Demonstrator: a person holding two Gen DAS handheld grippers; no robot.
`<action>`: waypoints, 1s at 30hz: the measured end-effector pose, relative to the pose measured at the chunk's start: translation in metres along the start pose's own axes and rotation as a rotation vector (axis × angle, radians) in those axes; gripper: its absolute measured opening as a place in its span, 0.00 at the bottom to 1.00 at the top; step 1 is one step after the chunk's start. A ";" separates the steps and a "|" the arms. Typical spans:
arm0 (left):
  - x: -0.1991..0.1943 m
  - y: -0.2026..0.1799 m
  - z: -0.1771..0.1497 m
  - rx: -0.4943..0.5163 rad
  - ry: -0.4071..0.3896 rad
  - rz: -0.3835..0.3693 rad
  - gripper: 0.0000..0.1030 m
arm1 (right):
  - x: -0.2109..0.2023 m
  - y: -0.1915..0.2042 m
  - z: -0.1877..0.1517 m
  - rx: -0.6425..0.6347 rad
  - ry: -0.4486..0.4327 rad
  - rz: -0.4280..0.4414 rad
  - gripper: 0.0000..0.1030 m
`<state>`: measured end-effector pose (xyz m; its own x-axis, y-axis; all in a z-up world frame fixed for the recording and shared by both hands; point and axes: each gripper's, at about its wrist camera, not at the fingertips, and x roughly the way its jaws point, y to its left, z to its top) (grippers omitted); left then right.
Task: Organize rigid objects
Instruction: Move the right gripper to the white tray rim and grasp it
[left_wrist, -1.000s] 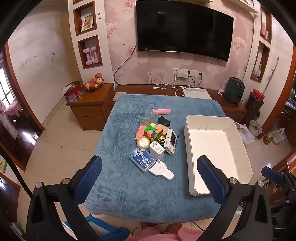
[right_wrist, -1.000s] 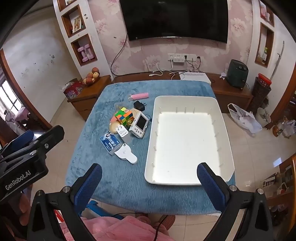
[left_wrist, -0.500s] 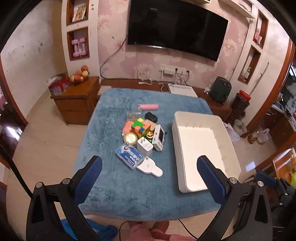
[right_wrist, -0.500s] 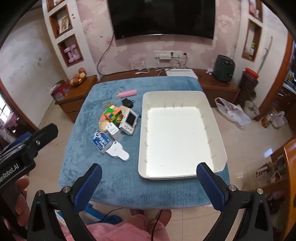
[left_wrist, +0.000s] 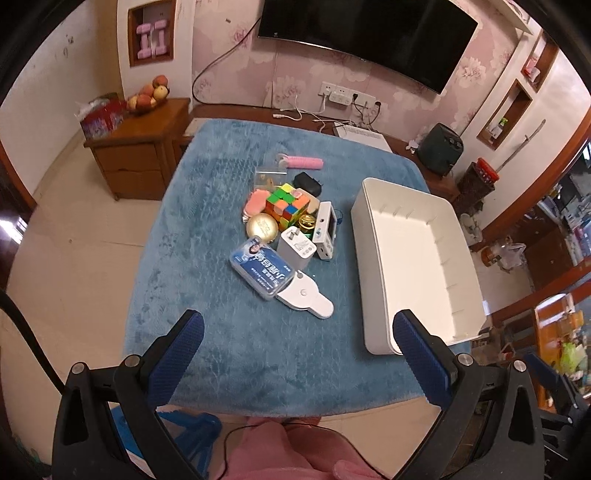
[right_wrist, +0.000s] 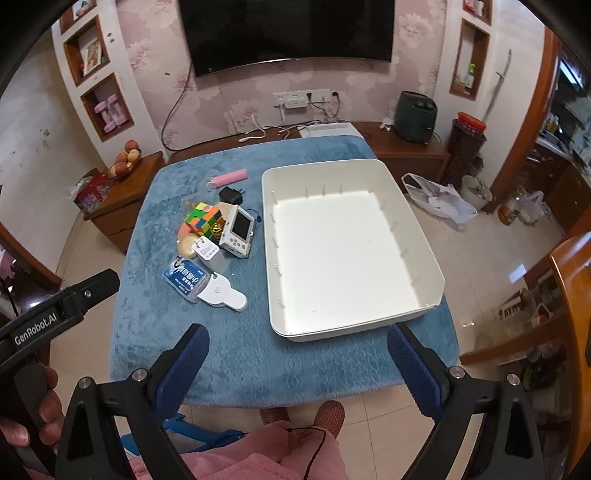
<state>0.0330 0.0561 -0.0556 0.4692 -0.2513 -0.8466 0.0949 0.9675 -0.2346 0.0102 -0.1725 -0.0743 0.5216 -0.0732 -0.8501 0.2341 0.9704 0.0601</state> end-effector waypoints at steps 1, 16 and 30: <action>0.001 0.001 0.002 -0.001 0.006 -0.008 0.99 | -0.001 -0.001 0.000 0.009 -0.002 -0.004 0.94; 0.032 -0.006 0.016 -0.099 0.114 0.004 0.99 | 0.020 -0.048 0.019 0.110 0.046 -0.003 0.85; 0.091 -0.017 0.020 -0.484 0.238 0.159 0.98 | 0.092 -0.141 0.096 0.090 0.165 0.081 0.85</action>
<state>0.0915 0.0173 -0.1190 0.2284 -0.1579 -0.9607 -0.4010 0.8839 -0.2406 0.1040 -0.3385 -0.1106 0.4022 0.0502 -0.9142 0.2733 0.9464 0.1722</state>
